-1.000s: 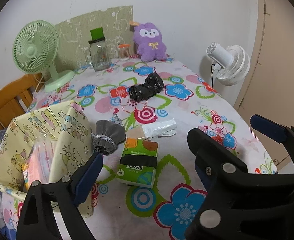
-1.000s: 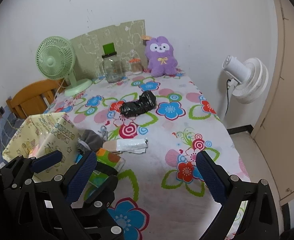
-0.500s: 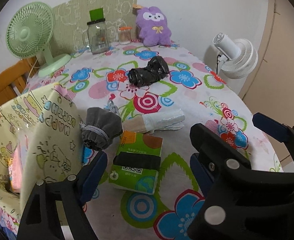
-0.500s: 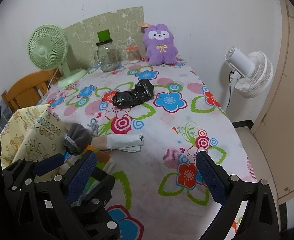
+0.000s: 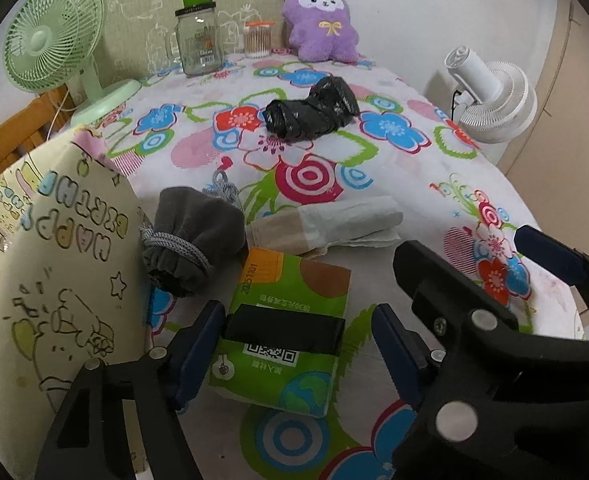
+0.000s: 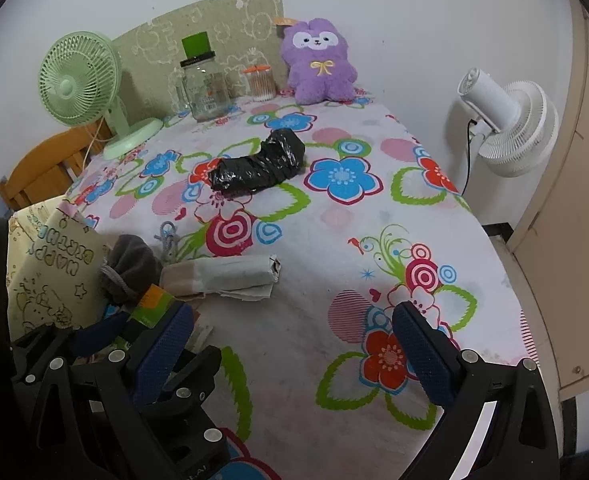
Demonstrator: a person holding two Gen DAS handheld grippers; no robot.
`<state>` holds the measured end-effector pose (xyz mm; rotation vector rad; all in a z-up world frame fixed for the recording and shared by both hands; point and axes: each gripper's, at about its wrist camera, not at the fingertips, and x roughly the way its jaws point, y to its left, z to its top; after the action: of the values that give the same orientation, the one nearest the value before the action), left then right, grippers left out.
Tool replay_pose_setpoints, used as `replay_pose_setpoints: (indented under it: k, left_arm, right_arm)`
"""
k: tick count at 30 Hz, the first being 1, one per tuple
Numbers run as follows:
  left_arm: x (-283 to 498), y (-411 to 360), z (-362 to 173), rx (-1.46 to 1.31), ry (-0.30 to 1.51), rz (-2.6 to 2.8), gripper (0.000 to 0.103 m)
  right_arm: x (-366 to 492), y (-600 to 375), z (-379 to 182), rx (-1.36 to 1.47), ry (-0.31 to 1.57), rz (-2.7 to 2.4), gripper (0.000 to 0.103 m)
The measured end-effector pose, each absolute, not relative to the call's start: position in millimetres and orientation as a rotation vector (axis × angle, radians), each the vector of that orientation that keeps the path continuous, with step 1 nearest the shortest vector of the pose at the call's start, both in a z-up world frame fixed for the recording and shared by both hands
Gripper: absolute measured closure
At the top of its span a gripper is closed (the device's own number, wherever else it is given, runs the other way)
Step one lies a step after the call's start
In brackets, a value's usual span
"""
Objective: Organize soft objects
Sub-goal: 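Move the left tool to the green tissue box while the right tool approaches the white rolled cloth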
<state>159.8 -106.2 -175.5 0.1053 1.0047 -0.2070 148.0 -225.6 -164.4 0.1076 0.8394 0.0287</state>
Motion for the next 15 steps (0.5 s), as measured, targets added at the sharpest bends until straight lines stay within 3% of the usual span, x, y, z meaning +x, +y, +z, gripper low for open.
replay_pose_setpoints:
  k: [5,8,15]
  left_arm:
    - [161.7,-106.0,-178.7,0.104,1.005,-0.205,0.034]
    - [164.1,-105.6,-177.2,0.087,0.993,-0.186,0.046]
    - [176.8,-104.8,-177.0,0.059,0.992,-0.159,0.049]
  right_arm:
    - [155.7,-227.1,-168.1,0.115,0.849,0.035,0.002]
    - [160.1,-224.8,-168.9,0.106,0.846,0.041,0.002]
    - [175.7,-219.8,-171.8,0.075,0.847,0.054,0.002]
